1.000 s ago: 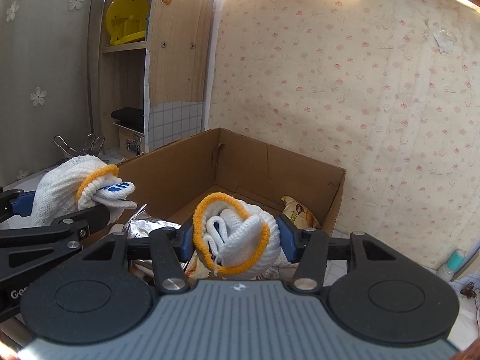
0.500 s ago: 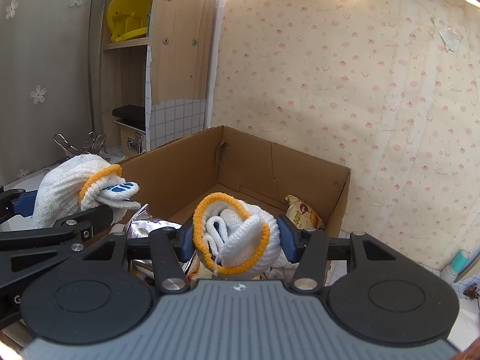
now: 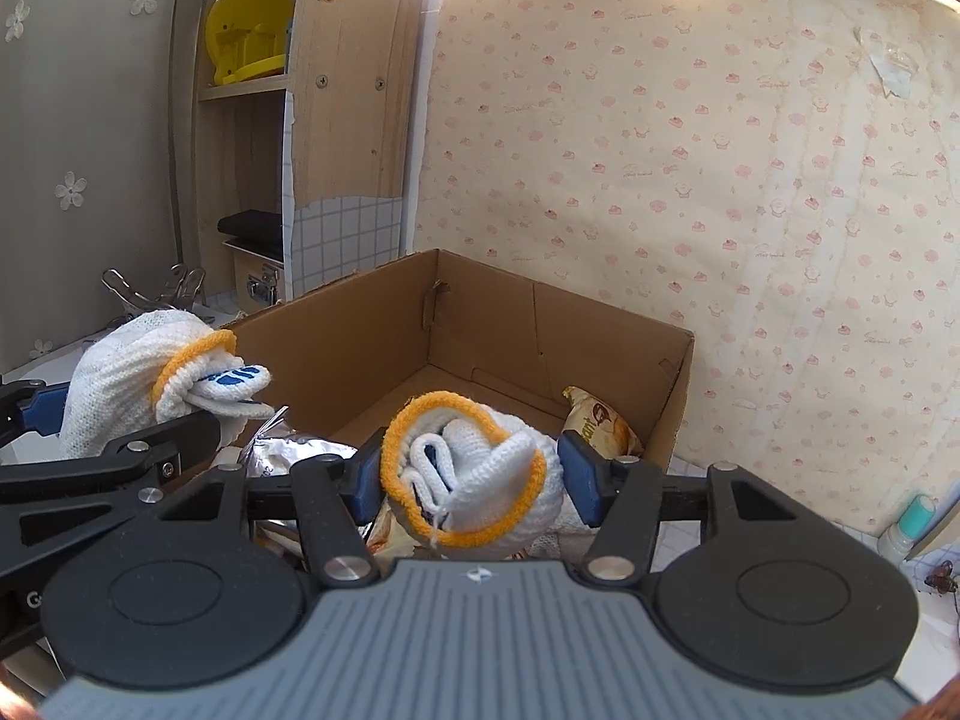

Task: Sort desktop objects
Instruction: 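Open the left tool to drop its glove while the right tool releases the glove pair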

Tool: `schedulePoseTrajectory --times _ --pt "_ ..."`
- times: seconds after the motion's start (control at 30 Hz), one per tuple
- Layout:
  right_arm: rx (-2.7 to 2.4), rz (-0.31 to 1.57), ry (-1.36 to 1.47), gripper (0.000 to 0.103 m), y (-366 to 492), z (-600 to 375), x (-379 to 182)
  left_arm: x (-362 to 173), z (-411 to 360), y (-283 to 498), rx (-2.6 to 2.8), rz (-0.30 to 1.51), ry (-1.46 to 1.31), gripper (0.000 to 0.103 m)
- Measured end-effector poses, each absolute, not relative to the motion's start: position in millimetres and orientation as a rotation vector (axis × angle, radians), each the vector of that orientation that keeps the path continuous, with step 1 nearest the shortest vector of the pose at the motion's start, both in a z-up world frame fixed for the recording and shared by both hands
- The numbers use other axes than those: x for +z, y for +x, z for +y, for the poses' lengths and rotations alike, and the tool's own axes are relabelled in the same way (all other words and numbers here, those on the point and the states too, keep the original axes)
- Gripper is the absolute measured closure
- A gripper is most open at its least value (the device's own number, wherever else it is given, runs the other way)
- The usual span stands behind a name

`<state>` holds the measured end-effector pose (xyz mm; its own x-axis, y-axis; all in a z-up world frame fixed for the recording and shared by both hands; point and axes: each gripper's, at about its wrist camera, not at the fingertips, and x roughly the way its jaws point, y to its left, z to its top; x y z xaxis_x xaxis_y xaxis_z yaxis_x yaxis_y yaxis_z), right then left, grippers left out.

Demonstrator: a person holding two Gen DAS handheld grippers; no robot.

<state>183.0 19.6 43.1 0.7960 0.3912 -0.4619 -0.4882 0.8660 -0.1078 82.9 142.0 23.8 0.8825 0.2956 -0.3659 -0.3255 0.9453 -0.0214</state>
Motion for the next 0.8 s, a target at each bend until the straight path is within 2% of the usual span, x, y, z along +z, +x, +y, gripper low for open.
schedulePoseTrajectory --times 0.07,0.1,0.17,0.4,0.5,0.63,0.8 --pt "0.471 0.433 -0.233 0.041 181 19 44 24 142 83 0.323 0.368 -0.083 0.046" --pt "0.470 0.428 -0.234 0.034 180 19 45 24 142 83 0.323 0.367 -0.083 0.046" --pt "0.465 0.408 -0.228 0.030 177 16 48 24 143 83 0.321 0.368 -0.082 0.045" --pt "0.446 0.347 -0.169 0.029 163 -4 65 24 142 86 0.326 0.369 -0.079 0.044" --pt "0.438 0.319 -0.146 0.023 156 -13 73 25 141 89 0.325 0.370 -0.078 0.043" --pt "0.429 0.300 -0.128 0.023 150 -20 79 26 139 93 0.312 0.374 -0.075 0.038" --pt "0.426 0.296 -0.127 0.023 146 -22 79 29 135 93 0.314 0.366 -0.068 0.023"
